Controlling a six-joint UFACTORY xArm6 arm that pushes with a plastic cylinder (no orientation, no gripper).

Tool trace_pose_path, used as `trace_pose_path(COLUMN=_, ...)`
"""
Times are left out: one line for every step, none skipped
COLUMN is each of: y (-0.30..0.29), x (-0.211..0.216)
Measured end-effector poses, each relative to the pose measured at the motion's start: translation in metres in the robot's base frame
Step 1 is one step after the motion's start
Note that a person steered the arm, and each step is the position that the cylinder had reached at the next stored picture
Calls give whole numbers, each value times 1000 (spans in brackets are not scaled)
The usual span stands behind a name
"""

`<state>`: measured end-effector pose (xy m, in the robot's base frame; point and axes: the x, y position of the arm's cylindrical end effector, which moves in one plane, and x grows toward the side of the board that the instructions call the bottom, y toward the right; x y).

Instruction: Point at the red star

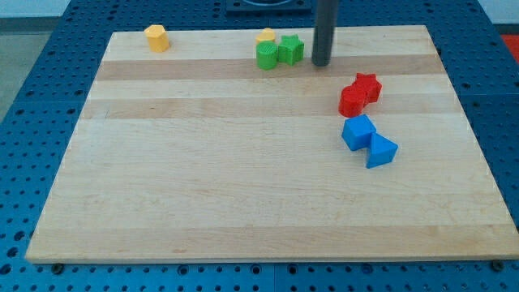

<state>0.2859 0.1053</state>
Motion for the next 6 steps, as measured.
trace_pose_path(y=37, x=14)
trace_pose_path(y=75, x=32)
trace_pose_path(y=96, x=58)
trace_pose_path(y=96, x=81)
trace_pose_path(y=92, x=83)
trace_pose_path(y=82, x=83)
